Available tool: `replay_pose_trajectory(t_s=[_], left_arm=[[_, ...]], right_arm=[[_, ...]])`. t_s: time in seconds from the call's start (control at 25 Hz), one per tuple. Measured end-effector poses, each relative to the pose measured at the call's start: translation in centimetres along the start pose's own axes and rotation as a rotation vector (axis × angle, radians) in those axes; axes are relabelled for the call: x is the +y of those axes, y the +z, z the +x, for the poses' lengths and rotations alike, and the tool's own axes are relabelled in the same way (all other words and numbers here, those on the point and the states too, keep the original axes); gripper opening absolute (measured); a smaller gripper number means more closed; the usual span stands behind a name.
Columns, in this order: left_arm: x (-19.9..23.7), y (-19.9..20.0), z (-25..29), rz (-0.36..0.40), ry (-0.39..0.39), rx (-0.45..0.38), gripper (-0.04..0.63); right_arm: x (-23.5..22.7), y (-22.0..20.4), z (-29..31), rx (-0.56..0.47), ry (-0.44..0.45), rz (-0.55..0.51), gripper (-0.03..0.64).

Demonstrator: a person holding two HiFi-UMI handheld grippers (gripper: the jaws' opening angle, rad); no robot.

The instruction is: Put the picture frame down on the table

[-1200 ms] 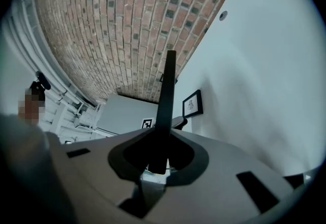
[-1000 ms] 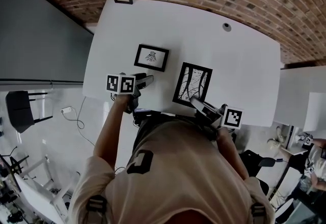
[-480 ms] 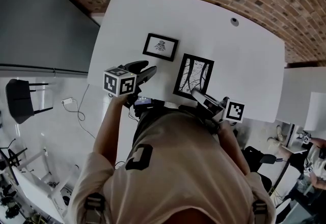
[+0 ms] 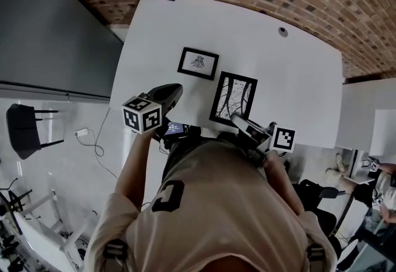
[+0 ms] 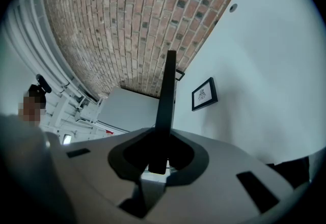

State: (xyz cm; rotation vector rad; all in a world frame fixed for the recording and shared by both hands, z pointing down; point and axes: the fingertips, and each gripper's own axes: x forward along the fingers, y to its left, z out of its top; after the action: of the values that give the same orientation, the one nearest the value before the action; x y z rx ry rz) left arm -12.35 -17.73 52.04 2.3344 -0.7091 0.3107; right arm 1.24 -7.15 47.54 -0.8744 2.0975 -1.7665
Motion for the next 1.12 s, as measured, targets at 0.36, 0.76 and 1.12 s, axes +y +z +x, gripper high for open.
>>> replay_pose_trajectory(t_s=[0.36, 0.76, 1.12], left_arm=[[-0.8, -0.3, -1.7, 0.013, -0.079, -0.035, 0.006], [-2.7, -2.8, 0.0, 0.062, -0.164, 0.049, 0.005], [-3.4, -2.3, -0.1, 0.106, -0.149, 0.06, 0.005]], right_arm=[[0.7, -1.9, 1.0, 0.001, -0.029, -0.004, 0.04], [0.0, -3.5, 0.1, -0.028, -0.065, 0.027, 0.04], [0.7, -3.4, -0.5, -0.047, -0.021, -0.017, 0.04]])
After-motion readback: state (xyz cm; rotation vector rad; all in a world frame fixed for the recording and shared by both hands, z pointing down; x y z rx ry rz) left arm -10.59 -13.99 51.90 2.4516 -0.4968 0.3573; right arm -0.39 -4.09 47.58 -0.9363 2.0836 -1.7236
